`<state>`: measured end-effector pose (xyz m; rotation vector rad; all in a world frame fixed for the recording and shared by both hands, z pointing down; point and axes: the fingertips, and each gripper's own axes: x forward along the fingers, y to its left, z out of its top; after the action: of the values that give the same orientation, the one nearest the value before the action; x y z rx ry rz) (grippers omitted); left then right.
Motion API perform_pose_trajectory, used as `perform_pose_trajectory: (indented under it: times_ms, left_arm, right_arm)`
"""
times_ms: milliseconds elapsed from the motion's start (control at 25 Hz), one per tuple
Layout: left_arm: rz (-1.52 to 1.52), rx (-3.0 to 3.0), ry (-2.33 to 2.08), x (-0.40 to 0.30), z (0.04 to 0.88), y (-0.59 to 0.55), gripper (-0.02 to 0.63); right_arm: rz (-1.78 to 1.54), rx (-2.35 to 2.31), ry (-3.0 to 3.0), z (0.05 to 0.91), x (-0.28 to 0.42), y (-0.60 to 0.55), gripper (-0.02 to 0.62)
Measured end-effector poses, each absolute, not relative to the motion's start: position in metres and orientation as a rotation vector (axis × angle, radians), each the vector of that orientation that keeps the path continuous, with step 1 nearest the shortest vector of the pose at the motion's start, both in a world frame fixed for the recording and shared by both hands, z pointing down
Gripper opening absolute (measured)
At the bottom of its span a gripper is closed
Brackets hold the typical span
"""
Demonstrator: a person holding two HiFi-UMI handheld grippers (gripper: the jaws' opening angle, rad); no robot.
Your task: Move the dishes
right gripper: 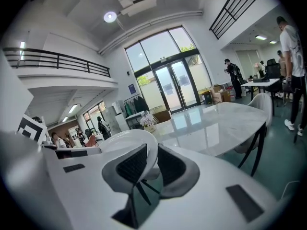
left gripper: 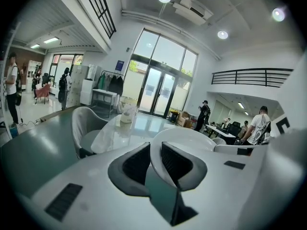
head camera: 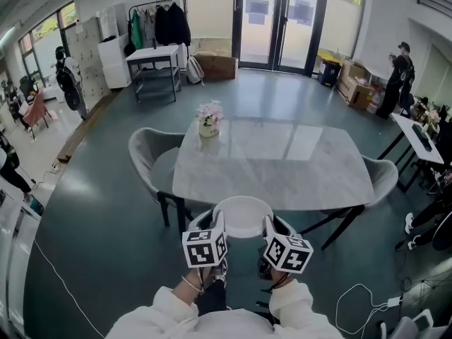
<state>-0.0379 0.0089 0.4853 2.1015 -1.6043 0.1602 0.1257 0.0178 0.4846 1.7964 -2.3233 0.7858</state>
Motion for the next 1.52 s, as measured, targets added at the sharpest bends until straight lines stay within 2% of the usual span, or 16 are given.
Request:
perform_pose_trajectory:
  times_ms: [1520]
  left_arm:
    - [0.154,2.156,-1.470,-0.044,0.482,-0.271,0.069]
  right_arm:
    - [0.747,1.902,-2.196,0.470,0.116,-0.247,0.121]
